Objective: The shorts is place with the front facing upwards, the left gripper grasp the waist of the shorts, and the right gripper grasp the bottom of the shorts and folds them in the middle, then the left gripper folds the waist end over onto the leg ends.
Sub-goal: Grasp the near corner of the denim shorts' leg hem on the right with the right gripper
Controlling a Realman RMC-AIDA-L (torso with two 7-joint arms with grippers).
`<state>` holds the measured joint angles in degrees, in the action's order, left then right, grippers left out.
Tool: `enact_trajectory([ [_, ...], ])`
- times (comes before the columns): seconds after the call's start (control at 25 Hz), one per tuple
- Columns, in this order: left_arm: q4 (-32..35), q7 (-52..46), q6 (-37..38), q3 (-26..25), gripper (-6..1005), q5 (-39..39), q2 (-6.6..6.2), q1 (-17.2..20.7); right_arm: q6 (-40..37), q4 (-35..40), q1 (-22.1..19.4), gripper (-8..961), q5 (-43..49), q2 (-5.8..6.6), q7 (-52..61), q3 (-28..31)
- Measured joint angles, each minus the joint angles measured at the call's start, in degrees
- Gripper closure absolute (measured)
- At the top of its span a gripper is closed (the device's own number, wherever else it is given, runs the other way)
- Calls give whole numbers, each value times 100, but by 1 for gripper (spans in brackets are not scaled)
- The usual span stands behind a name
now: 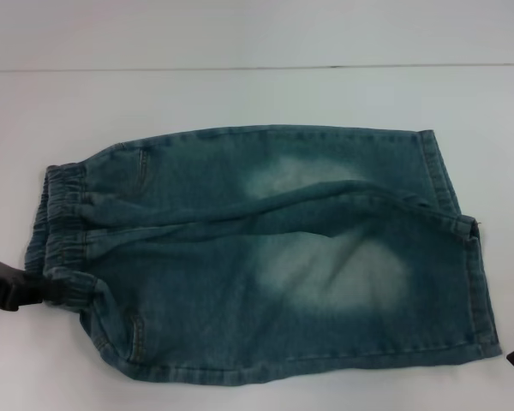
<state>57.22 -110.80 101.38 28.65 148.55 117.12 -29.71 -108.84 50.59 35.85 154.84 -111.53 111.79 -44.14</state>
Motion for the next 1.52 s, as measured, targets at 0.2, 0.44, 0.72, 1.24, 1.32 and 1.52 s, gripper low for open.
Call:
enact_trajectory([
  [0.2,-9,-35,-65,0,978,-2,25,0,212,-288,154,318,314,-39,84,-27],
  [0.44,-10,-38,-147,9,978,-2,74,26,379,-443,292,318,484,-102,145,-39],
  [0.72,-20,-38,-238,0,977,1,96,97,509,-502,418,318,486,-189,207,-68],
  [1.24,-38,-13,-405,38,976,55,154,163,691,-603,543,358,402,-228,194,-29],
  [1.32,-62,-8,-434,46,975,55,159,171,706,-604,544,364,395,-257,184,-47],
  [1.52,-80,-5,-434,45,975,60,162,179,811,-604,546,384,421,-335,179,-82],
])
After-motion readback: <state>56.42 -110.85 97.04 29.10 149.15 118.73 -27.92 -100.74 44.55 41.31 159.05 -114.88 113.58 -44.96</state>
